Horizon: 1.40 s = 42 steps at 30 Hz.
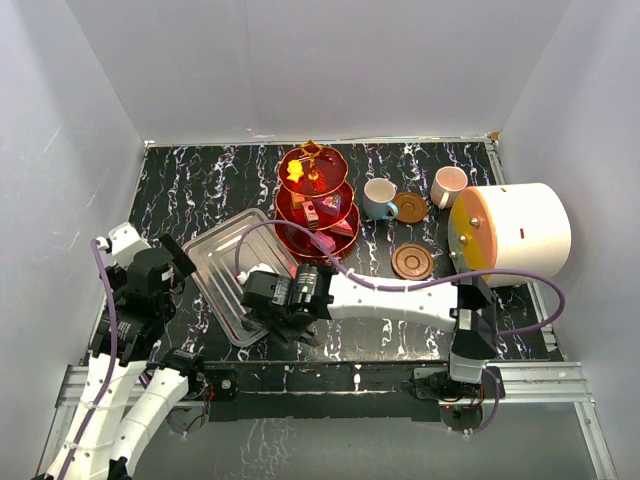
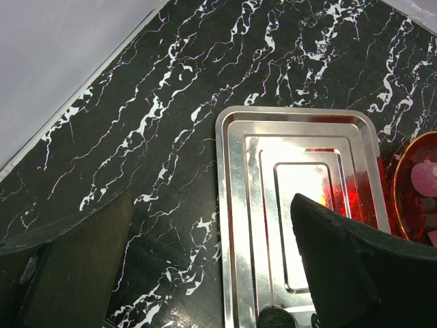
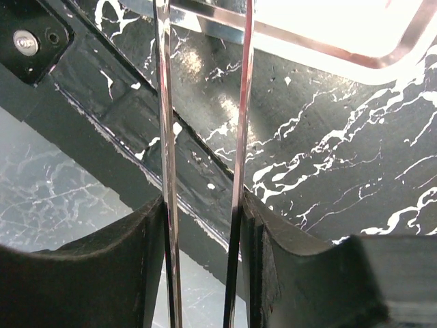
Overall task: Serve the afternoon tea
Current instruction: Pick up the desert from the tray.
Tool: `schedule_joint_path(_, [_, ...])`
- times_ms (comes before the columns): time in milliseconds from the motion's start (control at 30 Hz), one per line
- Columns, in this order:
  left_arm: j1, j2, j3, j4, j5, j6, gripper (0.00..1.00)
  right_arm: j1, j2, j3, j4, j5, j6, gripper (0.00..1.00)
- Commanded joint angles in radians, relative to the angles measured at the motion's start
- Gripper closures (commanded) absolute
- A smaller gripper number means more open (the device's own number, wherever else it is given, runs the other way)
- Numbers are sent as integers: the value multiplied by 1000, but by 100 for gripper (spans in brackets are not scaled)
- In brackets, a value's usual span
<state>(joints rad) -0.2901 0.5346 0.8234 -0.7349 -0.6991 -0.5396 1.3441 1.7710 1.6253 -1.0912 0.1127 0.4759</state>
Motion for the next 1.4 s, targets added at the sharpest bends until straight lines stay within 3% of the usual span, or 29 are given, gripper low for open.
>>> schedule_joint_path(0, [-3,-10,27,2,-9,4,1,17,39,89,19,65,13,58])
schedule_joint_path(467, [-3,-11,26,0,-13,4,1,56,129,189,-69,69,34,56])
schedule_joint_path(1000, [-3,-6,27,-4,-17,1,1,61,107,104,-22,83,56,60])
schedule_joint_path(1233, [-3,-1,26,-3,-10,4,1,48,27,122,-16,163,68,71])
schedule_joint_path(1367, [-3,3,25,3,-1,7,1,16,-78,166,-28,199,77,73])
